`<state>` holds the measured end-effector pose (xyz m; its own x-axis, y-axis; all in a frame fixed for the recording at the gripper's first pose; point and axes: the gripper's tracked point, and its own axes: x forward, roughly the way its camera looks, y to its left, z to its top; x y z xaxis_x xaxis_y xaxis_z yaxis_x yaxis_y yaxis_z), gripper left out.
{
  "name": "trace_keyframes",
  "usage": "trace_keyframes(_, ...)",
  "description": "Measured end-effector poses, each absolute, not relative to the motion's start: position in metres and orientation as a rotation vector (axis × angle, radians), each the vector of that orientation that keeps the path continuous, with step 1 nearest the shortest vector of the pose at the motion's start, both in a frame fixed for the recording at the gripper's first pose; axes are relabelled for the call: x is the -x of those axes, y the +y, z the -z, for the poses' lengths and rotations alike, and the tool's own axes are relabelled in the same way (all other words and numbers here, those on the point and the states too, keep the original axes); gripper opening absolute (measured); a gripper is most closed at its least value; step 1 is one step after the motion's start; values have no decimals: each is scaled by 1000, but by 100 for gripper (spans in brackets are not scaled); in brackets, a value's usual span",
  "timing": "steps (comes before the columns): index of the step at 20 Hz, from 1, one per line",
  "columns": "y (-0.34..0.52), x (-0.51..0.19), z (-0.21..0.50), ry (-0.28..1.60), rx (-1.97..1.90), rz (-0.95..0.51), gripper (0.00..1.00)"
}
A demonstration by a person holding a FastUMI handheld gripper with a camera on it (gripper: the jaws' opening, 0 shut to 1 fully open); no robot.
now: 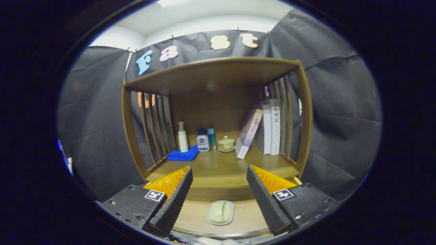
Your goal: Pull open the drawer, take out the items inside it, and place them on the countertop above the cabinet.
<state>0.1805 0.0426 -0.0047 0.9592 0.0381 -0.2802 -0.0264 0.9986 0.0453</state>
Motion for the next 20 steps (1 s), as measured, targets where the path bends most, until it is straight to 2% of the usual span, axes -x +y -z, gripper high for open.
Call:
trace_keyframes(3,58,-213,30,419,-24,-45,100)
trace_keyframes(7,77,-235,94,694,-62,-61,100)
trace_keyframes(10,73,-246,132,842,-43,-5,100)
trace_keyframes(13,67,-247,165,980,-63,31,93)
trace_keyframes(20,49,-217,202,1142,-9,57,79)
